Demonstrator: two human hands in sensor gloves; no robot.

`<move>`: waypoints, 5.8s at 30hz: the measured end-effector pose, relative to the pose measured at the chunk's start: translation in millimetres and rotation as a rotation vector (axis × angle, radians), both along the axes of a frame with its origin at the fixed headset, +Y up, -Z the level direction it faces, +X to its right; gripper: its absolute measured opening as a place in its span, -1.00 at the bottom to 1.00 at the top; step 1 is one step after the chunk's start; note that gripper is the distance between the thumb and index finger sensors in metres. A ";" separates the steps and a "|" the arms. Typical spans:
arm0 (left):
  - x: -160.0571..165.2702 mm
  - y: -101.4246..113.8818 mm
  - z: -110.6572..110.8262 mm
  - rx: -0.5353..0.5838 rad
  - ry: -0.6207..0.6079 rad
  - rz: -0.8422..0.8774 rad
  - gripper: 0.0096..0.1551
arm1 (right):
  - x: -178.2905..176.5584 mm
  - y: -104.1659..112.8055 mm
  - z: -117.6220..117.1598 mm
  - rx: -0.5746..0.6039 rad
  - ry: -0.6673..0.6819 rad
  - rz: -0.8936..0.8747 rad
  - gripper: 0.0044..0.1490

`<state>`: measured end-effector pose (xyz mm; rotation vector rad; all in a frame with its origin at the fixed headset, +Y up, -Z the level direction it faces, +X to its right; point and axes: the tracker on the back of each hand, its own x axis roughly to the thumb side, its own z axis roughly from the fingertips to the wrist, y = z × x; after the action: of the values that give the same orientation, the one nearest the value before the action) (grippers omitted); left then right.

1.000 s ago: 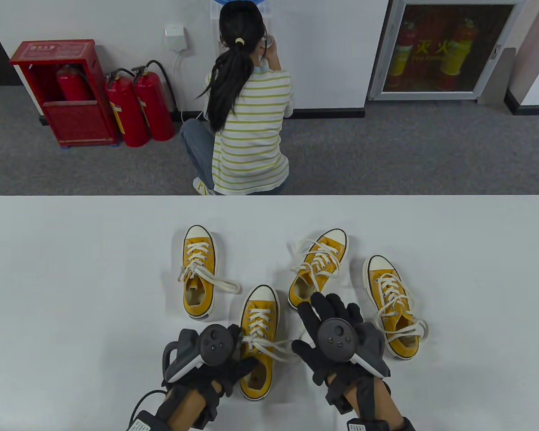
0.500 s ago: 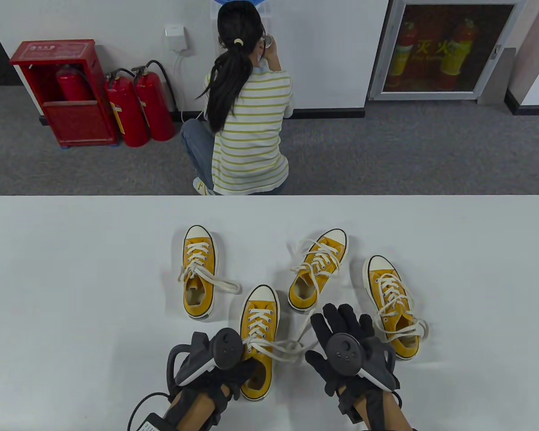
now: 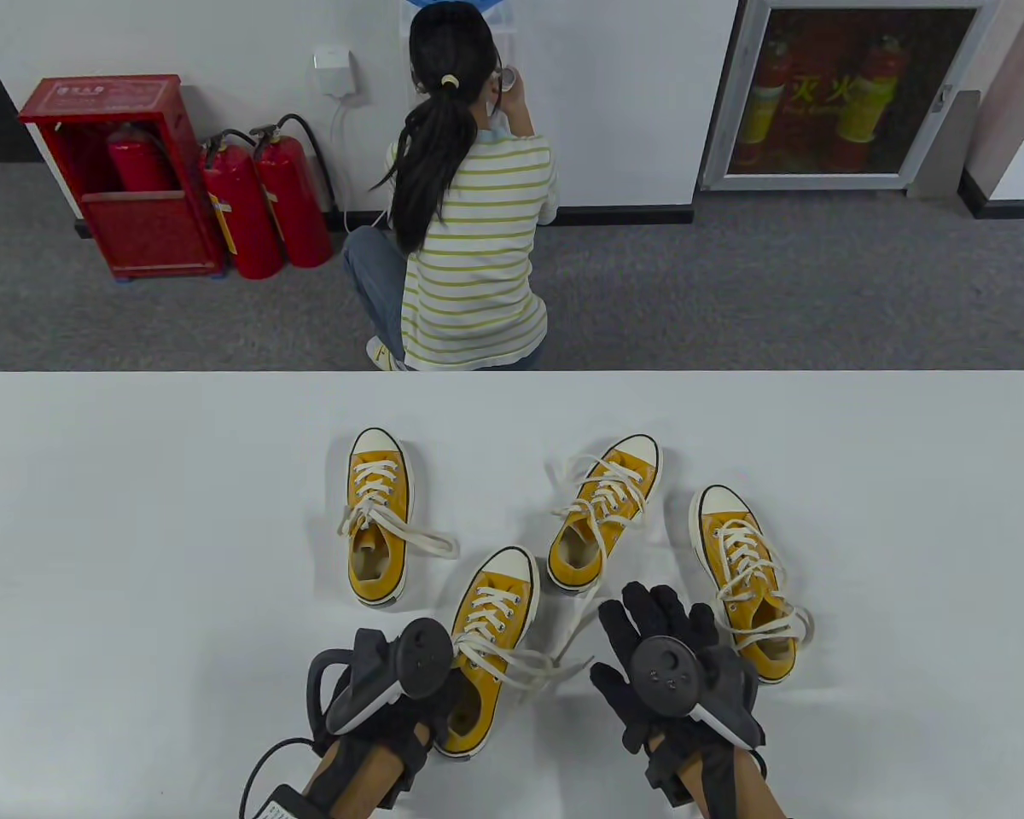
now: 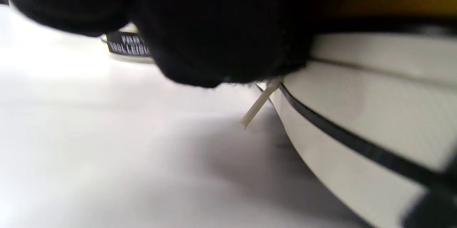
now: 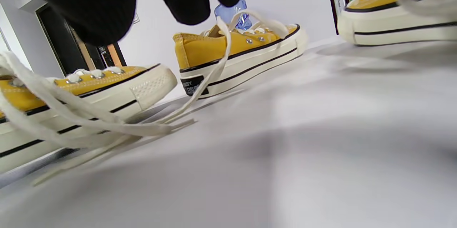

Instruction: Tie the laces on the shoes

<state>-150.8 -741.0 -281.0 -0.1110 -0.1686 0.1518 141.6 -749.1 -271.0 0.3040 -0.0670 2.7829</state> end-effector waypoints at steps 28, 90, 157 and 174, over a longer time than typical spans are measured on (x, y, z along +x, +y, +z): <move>-157.2 51.8 -88.4 0.103 0.533 0.033 -0.42 | -3.1 -2.7 -2.0 -0.023 0.018 0.009 -0.04; -70.5 -7.8 12.0 0.014 -0.044 0.065 0.14 | -3.8 -2.9 -0.5 -0.031 0.017 0.003 -0.05; -65.8 -14.1 14.8 -0.064 -0.102 0.065 0.08 | -39.1 52.2 -75.9 0.033 -0.331 0.110 -0.43; -70.6 -14.3 12.9 -0.074 -0.086 0.102 0.07 | -98.5 50.4 -12.8 0.031 -0.119 0.048 -0.41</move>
<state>-221.4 -755.3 -268.1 -0.1824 -0.2544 0.2549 43.1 -698.7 -283.7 0.1486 -0.1338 2.8481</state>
